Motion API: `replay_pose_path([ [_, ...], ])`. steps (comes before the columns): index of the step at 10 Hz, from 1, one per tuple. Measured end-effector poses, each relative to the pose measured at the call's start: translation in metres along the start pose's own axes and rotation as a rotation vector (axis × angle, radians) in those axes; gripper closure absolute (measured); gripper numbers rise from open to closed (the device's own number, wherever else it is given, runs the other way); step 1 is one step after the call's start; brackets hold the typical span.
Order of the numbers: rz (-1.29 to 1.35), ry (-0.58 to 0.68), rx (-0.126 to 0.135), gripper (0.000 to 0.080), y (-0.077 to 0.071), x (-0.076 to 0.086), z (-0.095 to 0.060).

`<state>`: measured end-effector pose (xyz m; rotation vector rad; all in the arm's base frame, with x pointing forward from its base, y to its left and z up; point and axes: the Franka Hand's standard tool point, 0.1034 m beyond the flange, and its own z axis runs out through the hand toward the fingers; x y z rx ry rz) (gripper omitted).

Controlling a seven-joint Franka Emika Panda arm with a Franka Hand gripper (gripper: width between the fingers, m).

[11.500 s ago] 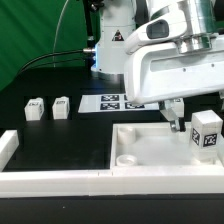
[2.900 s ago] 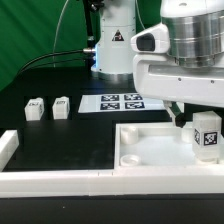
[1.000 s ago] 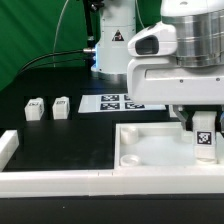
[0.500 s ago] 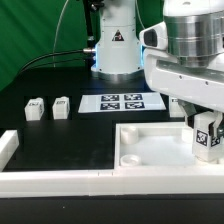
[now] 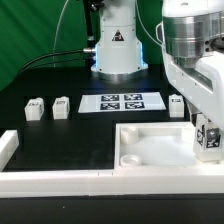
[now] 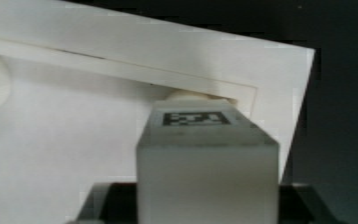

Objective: Assemble one leg

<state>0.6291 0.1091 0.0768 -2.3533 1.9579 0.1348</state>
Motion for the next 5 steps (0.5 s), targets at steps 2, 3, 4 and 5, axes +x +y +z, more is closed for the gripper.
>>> replay_pose_path([
  [2, -0.071, 0.0, 0.0, 0.027, 0.0, -0.0003, 0.0001],
  [3, -0.071, -0.001, 0.0, 0.0186, 0.0, -0.0007, 0.0001],
  [4, -0.103, -0.001, 0.0, 0.0186, 0.0, -0.0007, 0.0001],
  [5, -0.227, -0.001, 0.0, 0.0161, 0.0, -0.0006, 0.0001],
])
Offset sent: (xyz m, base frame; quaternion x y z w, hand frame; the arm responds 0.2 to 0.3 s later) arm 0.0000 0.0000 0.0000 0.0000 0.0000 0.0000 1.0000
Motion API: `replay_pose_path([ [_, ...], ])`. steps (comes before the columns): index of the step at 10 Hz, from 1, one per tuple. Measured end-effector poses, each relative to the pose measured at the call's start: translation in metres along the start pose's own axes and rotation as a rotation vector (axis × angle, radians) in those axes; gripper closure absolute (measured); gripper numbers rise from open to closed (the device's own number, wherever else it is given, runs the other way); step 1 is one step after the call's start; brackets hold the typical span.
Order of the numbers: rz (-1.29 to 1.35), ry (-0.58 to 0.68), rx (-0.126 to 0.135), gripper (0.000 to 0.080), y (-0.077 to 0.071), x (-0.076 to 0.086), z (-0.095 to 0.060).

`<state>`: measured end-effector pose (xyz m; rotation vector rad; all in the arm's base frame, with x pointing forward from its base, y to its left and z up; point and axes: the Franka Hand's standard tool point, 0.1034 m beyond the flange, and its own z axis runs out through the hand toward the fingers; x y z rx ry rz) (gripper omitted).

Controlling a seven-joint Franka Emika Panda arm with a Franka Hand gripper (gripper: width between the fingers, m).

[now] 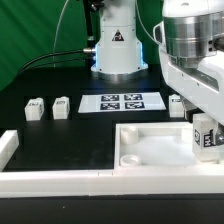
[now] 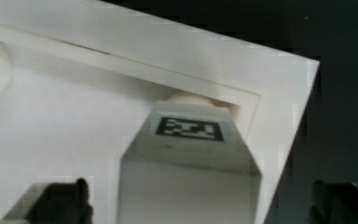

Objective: Assemble one leg

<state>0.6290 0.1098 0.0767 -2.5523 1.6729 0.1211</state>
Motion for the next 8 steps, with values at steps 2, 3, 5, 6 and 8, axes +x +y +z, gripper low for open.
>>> replay_pose_path([
  [2, -0.21, -0.001, -0.018, 0.0151, 0.002, -0.0037, 0.0015],
  [3, -0.342, -0.001, -0.02, 0.0151, 0.0021, -0.004, 0.0017],
  [5, -0.595, 0.009, -0.029, 0.015, 0.0018, -0.0036, 0.0012],
  [6, -0.69, 0.016, -0.035, 0.015, 0.0007, -0.0053, 0.0009],
  [8, -0.868, 0.028, -0.05, 0.015, -0.0003, -0.0083, 0.001],
])
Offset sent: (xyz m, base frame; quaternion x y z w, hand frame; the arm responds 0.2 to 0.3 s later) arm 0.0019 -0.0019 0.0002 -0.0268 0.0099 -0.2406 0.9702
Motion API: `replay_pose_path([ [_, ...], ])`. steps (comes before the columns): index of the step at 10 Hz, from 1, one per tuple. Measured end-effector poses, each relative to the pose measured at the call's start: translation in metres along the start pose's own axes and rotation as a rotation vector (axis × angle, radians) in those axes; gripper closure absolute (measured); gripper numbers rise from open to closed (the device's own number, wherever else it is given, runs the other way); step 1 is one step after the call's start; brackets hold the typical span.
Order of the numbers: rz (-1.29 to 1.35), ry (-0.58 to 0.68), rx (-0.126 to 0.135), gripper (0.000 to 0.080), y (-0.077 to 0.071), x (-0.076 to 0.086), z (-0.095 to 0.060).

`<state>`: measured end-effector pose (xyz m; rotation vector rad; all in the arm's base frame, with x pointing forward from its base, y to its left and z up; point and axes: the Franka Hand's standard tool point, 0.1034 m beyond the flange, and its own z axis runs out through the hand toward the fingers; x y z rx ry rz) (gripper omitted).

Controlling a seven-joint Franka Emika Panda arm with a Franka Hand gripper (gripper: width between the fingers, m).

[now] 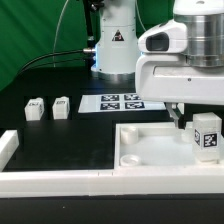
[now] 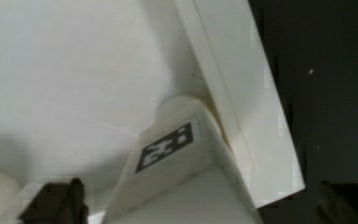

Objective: Assemble one leg

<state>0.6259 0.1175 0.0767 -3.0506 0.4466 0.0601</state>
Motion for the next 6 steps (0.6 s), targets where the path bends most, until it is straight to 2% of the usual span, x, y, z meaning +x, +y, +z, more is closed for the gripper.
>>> replay_pose_path([
  [3, -0.305, 0.002, -0.009, 0.015, 0.0025, 0.0011, 0.0],
  [6, -0.375, 0.0, -0.009, 0.015, 0.0049, 0.0015, 0.0005],
])
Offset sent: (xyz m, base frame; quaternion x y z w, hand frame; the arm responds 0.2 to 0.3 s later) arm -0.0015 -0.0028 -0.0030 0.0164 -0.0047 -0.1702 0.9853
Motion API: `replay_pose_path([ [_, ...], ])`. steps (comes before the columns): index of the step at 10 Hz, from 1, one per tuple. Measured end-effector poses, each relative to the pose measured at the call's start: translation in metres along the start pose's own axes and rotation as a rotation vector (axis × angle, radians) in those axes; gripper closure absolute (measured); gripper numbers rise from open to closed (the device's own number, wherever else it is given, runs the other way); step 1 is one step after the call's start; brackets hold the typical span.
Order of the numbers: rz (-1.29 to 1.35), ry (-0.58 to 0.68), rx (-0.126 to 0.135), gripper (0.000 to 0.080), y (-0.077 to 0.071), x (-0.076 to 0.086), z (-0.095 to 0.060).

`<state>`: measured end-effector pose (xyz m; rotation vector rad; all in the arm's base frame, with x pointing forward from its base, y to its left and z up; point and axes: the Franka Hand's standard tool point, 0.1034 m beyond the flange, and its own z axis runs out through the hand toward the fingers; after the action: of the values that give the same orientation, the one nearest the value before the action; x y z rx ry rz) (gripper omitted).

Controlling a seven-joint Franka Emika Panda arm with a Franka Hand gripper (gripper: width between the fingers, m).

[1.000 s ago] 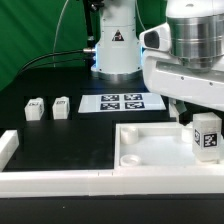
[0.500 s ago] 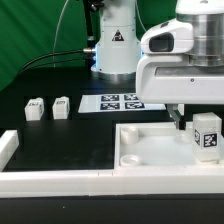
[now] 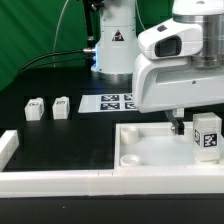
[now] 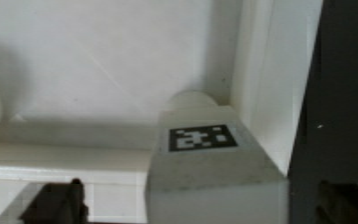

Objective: Assemble one leg

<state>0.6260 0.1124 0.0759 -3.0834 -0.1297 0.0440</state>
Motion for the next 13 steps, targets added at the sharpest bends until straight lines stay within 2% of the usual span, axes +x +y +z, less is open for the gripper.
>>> replay_pose_path([
  [2, 0.0, 0.0, 0.0, 0.0388, 0.0, 0.0, 0.0],
  [3, 0.0, 0.0, 0.0, 0.0388, 0.0, 0.0, 0.0],
  [4, 0.0, 0.0, 0.0, 0.0509, 0.0, 0.0, 0.0],
  [8, 0.014, 0.0, 0.001, 0.0509, -0.0001, 0.0, 0.0],
  [9, 0.156, 0.001, 0.01, 0.0509, -0.0016, -0.0003, 0.0004],
  [13, 0.66, 0.003, 0.017, 0.0509, -0.0027, -0.0003, 0.001],
])
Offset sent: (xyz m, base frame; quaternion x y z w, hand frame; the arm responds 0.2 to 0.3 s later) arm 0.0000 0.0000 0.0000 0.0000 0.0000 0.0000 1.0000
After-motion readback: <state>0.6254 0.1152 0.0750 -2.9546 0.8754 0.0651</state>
